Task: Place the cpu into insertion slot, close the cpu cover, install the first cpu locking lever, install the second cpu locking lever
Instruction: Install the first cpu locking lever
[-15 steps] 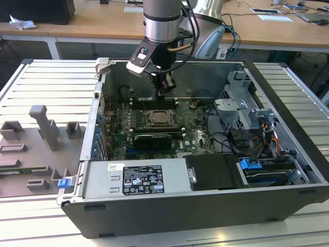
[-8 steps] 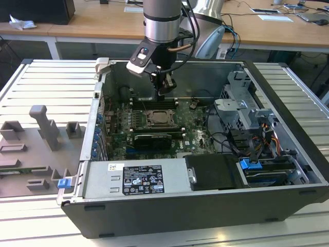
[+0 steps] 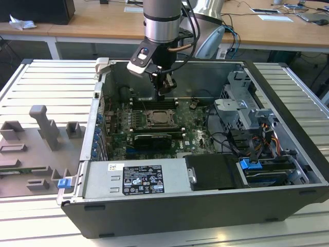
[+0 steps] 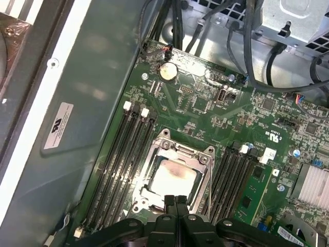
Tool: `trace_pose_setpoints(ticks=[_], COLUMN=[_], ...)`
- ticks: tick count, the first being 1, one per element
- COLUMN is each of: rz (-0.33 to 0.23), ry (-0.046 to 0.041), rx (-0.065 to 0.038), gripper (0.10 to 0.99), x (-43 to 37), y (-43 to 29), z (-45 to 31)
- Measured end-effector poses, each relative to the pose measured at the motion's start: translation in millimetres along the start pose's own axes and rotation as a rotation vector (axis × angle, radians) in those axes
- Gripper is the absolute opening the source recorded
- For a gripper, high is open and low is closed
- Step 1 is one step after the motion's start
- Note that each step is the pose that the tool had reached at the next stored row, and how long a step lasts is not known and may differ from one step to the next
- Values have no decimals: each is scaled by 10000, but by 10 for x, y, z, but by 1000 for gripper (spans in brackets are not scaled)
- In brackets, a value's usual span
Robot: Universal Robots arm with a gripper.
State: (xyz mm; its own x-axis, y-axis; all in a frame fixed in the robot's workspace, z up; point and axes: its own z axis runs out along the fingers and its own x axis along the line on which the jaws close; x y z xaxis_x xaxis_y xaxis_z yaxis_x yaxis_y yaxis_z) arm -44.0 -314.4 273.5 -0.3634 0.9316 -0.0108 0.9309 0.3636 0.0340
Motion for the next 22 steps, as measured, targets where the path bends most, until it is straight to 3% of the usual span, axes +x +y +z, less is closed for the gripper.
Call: trace_pose_setpoints(ticks=[8, 22], rz=[-773, -1218], ry=[27, 42], rx=[-9, -14], gripper=[106, 106], x=[0, -4], y=[0, -1], z=[0, 0])
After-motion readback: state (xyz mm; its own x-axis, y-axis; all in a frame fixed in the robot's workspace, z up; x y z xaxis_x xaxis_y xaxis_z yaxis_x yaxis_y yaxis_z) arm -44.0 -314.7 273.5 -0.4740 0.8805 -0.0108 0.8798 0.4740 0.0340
